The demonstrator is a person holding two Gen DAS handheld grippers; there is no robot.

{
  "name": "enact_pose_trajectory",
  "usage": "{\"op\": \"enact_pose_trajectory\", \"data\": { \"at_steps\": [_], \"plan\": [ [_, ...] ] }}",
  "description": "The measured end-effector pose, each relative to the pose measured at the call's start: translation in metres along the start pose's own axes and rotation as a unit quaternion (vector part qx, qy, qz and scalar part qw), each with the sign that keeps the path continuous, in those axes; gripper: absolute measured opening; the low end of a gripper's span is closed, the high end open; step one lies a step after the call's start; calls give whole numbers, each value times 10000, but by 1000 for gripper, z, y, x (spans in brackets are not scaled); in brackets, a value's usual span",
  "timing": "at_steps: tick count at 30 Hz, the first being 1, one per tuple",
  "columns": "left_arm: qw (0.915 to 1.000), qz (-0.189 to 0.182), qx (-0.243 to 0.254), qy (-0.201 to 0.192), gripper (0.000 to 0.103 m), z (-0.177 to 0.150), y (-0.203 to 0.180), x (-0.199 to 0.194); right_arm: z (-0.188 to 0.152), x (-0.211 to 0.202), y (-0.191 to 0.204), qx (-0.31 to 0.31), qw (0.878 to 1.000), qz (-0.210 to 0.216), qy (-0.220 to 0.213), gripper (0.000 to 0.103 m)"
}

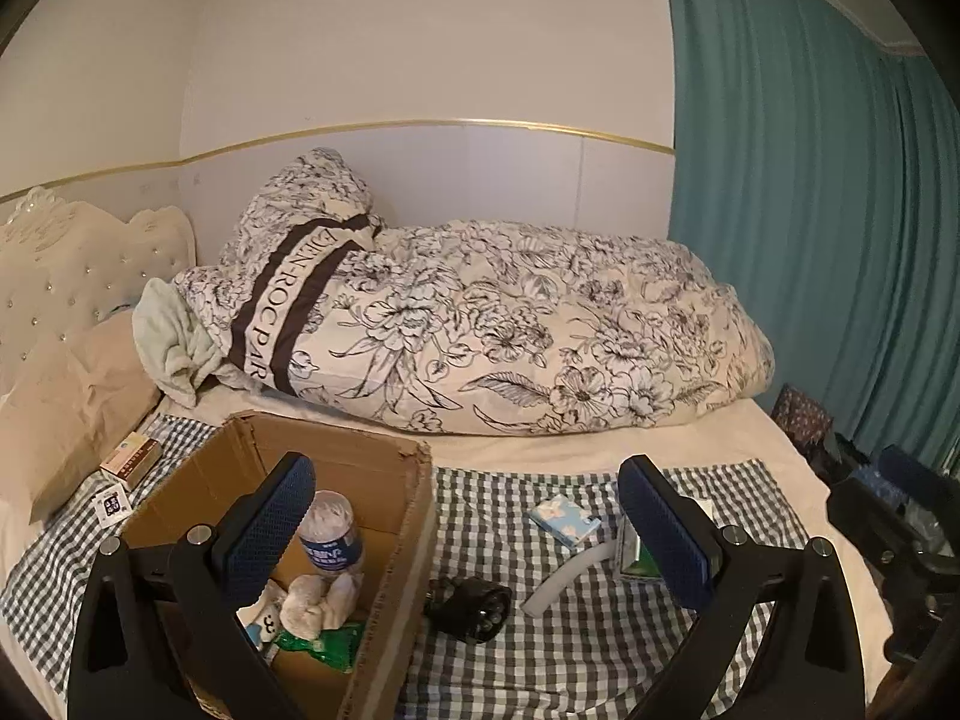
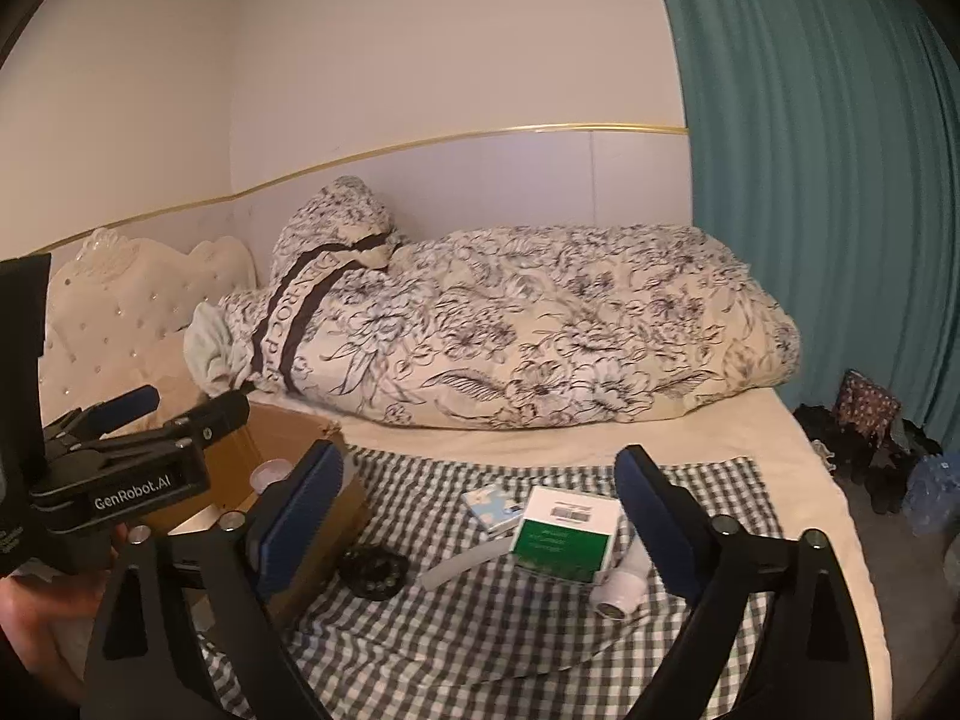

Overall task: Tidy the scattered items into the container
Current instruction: 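Move both tools back toward the medicine box and white items on the blanket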

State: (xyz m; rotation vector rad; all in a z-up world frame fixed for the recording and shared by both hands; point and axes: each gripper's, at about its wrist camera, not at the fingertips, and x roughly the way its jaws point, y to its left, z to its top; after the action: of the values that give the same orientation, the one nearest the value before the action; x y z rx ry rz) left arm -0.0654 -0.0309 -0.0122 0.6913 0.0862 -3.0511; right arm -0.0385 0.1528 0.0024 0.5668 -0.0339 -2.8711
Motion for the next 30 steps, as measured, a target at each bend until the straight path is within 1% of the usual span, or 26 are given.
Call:
{"op": "enact_pose_trajectory", "data": {
  "at_steps": [4,13,17,21,23,30],
  "plan": [
    [9998,-70,93,140,103,-3,-11,9,-3,-3,-13,60,9999,-146,-12,103],
    [9986,-231,321,360,103,-15,-33,29,-17,1,-43,220,9990,-356,127,103],
    [9976,-273,399,490,103,-23,-40,41,-28,10,-55,224,9983,-459,275,103],
    [9960,-453,395,661,103,-30,-48,55,-39,19,-67,287,9972,-536,438,103],
    [9954,-478,414,720,103,-33,-51,62,-44,25,-72,314,9966,-566,517,103],
    [9926,-596,482,943,103,-50,-63,90,-61,48,-80,244,9944,-678,779,103]
  ]
}}
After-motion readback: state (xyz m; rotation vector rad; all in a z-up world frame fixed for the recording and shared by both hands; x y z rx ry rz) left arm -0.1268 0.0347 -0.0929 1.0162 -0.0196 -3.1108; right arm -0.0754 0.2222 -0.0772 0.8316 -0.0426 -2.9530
